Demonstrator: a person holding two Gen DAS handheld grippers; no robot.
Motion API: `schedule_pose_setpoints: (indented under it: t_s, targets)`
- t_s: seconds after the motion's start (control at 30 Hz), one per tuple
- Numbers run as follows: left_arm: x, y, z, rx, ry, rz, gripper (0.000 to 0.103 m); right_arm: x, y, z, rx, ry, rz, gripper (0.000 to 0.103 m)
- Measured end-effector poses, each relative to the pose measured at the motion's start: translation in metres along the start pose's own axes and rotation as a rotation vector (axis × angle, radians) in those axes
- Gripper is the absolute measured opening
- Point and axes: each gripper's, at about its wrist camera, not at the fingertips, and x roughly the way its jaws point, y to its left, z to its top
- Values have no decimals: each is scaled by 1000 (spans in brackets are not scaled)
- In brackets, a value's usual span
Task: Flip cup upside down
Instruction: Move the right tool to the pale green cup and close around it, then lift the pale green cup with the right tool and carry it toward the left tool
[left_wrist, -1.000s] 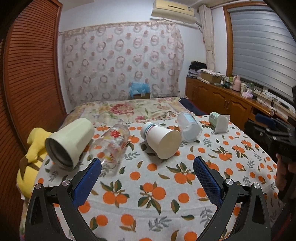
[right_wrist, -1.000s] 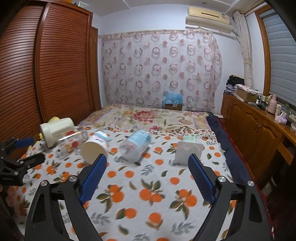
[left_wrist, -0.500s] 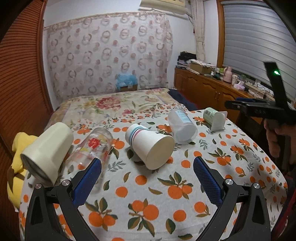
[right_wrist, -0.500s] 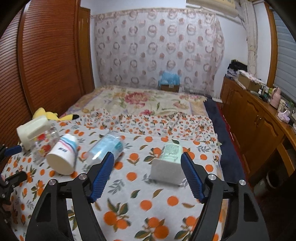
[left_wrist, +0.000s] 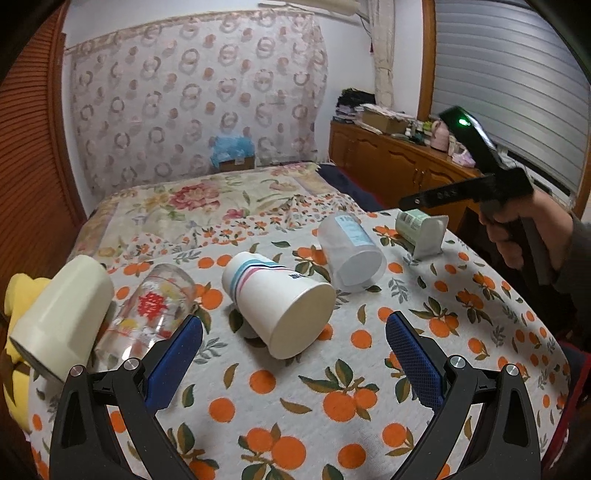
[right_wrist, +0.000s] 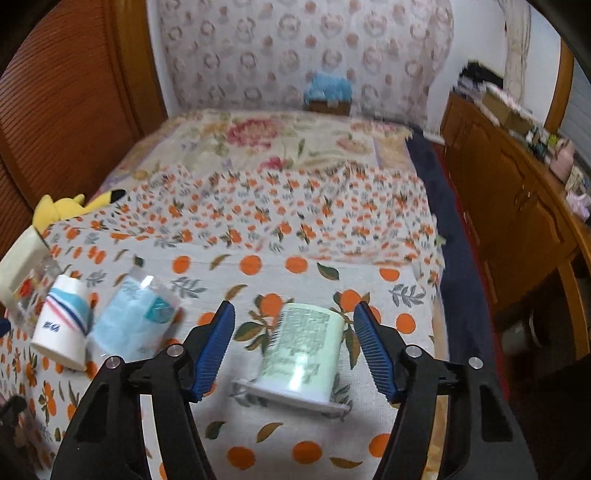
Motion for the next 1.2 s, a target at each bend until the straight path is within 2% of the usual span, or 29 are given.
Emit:
schedule_pose_setpoints:
  t_s: [0.13,0.2,0.27,0.33,0.47,0.67,0.9,1.2]
  targets:
    - [7,-3,0,2,21,-27,95,20,-4,4,11,95,11,67]
    - [8,-4,-1,5,26,-35,95,28,-4,3,18,145,14,63]
    - [7,-6,-2,8,28,-41,95,34,-6,3,42,186,18,54]
    - [5,-8,-3,9,28,-47,95,34,-6,3,40,198,9,53]
    - [-2,-8,-7,11,25,-45,95,20,-1,3,20,175,-3,52]
    - [-18,-1,-15,-7,12,-27,95,-16,18,-5,-27,131,32,52]
    - [-36,8,-31,-25,0,4,95,-51,74,-44,-129,100,121,52]
    - [-65,26,-52,-51,-1,53,95,-75,150,-91,-212,114,256,53]
